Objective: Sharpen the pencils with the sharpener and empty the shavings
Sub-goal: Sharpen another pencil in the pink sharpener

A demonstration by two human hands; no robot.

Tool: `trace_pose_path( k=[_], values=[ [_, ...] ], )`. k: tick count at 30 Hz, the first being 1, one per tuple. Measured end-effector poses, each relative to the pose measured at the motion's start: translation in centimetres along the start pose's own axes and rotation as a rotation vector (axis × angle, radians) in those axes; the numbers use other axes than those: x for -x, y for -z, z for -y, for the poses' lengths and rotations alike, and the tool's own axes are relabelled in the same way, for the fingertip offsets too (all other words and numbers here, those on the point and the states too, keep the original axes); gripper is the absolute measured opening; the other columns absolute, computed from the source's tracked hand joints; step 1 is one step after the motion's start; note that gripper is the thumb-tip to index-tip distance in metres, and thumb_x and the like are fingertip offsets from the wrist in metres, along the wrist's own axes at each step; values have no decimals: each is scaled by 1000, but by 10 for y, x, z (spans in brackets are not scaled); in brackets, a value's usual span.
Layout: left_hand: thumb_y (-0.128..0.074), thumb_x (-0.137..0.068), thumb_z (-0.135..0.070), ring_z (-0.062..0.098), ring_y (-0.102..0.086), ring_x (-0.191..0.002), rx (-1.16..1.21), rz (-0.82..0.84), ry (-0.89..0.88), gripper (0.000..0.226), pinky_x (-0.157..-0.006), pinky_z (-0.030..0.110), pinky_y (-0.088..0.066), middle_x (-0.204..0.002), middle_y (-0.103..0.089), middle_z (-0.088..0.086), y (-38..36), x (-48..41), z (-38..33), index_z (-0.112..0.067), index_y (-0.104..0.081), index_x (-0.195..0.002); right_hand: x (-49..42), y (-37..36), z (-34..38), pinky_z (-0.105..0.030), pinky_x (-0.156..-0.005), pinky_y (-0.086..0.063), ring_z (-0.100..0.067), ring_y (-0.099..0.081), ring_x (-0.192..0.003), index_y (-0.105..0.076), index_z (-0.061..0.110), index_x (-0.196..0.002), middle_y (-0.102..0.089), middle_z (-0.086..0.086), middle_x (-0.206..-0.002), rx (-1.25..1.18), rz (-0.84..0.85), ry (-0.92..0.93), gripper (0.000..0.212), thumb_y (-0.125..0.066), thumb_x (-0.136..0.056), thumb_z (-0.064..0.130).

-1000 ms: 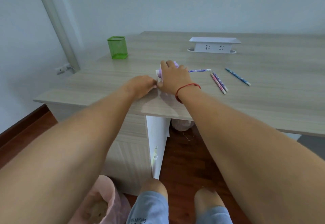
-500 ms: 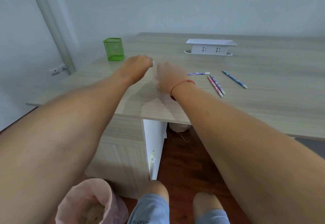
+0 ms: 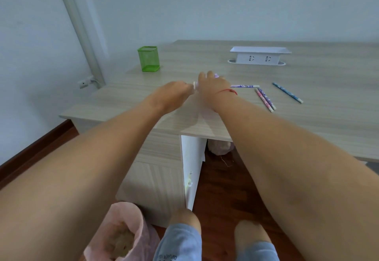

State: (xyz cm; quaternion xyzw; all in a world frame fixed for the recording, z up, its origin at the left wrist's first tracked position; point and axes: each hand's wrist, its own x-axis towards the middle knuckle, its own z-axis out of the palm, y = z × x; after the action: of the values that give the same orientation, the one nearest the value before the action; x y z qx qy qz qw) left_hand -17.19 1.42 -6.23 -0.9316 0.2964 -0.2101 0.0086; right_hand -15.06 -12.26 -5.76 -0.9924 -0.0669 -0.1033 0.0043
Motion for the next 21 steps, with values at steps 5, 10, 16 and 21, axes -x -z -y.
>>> trace_pose_path(
  k=[5, 10, 16, 21],
  values=[
    [-37, -97, -15, 37, -61, -91, 65, 129, 136, 28, -77, 40, -45, -100, -63, 21, -26, 8, -12, -4, -59, -108, -4, -4, -6, -49, -100, -43, -40, -43, -126, -37, 11, -137, -39, -12, -140, -25, -32, 51, 51, -52, -91, 27],
    [-35, -100, -25, 36, -60, -99, 157, 197, 200, 33, -86, 39, -47, -109, -64, 19, -40, -3, -5, -8, -62, -109, -5, -11, -9, -49, -98, -43, -39, -46, -122, -40, 10, -133, -42, -14, -137, -8, -98, 91, 51, -53, -89, 33],
    [-42, -96, -20, 37, -61, -97, 85, 271, 197, 27, -83, 39, -48, -108, -66, 21, -39, -28, 12, -7, -65, -102, -5, -14, -15, -44, -93, -44, -38, -51, -116, -40, 10, -132, -45, -12, -133, -17, -150, 143, 55, -56, -86, 35],
    [-48, -92, -14, 37, -63, -85, -105, 268, 128, 19, -67, 36, -47, -94, -66, 21, -12, -58, 32, -7, -65, -96, -9, -10, -12, -42, -91, -45, -38, -51, -117, -40, 14, -131, -44, -8, -132, -4, -90, 110, 52, -57, -85, 33]
  ],
)
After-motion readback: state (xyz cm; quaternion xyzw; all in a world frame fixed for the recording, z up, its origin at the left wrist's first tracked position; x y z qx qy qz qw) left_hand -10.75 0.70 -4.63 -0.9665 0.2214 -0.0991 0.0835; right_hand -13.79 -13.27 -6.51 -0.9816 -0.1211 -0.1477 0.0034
